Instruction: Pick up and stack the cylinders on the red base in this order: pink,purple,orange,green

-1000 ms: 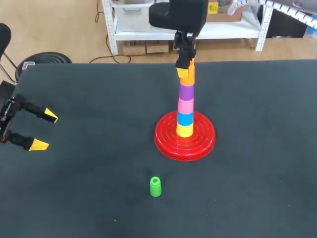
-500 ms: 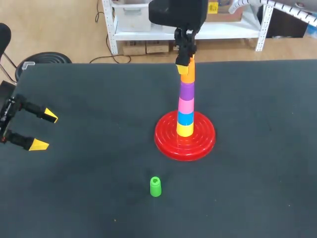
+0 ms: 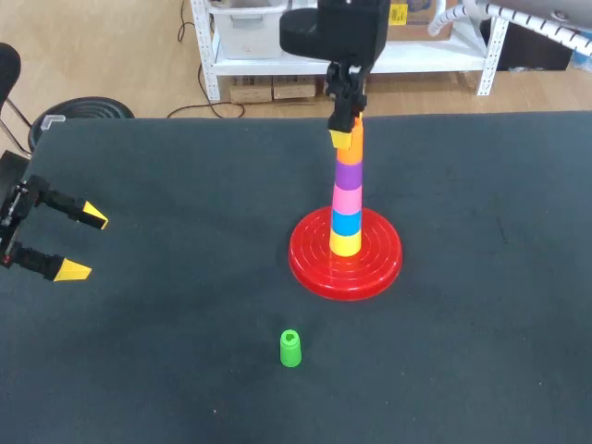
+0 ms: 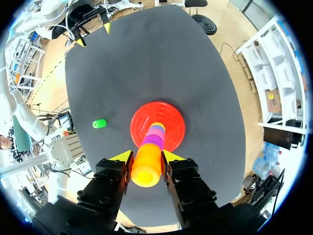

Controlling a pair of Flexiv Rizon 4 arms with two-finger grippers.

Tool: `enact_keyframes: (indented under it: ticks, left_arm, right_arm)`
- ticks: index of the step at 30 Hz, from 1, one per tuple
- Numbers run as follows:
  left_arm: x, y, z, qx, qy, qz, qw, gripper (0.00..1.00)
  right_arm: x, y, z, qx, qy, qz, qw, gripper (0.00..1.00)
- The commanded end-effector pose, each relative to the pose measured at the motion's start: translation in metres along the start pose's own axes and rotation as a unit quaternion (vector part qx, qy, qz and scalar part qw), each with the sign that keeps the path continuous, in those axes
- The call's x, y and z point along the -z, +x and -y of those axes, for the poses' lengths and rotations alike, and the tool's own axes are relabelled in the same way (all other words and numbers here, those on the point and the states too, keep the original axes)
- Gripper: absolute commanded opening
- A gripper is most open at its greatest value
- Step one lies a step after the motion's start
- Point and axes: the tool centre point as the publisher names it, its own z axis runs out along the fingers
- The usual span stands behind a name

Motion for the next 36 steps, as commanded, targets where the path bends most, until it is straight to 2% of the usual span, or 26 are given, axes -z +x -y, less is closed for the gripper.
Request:
enact_keyframes:
  ticks: [1,12,13,14,15,21,28,36]
  left_arm:
    - [0.0,0.001,0.0,-0.001,0.0,0.001,1.0,1.0]
    - [0.0,0.001,0.0,-0.001,0.0,0.001,1.0,1.0]
    - [0.0,0.001,0.0,-0.001,0.0,0.001,1.0,1.0]
    - [0.0,0.001,0.0,-0.001,0.0,0.001,1.0,1.0]
    - [0.0,0.001,0.0,-0.001,0.0,0.001,1.0,1.0]
    - [0.0,0.001,0.0,-0.001,0.0,0.001,1.0,1.0]
    - [0.0,0.001,0.0,-0.001,0.0,0.001,1.0,1.0]
    - [0.0,0.001,0.0,-0.001,0.0,0.001,1.0,1.0]
  right_arm:
    - [-0.011,0.002,0.0,0.0,-0.003,0.003,1.0,0.0]
    - [-0.012,0.001,-0.002,0.0,-0.003,0.008,1.0,0.0]
    - [-0.011,0.001,-0.003,-0.001,-0.002,0.009,1.0,0.13]
    - [-0.01,0.001,-0.003,-0.005,0.005,0.009,1.0,0.9]
    - [-0.01,0.001,-0.003,-0.003,0.0,0.012,1.0,1.0]
    - [-0.004,0.002,-0.007,-0.005,0.01,0.019,1.0,1.0]
    - [0.012,0.0,-0.01,-0.001,0.043,0.02,0.999,1.0]
    - [0.046,-0.014,-0.037,0.036,0.102,0.021,0.994,1.0]
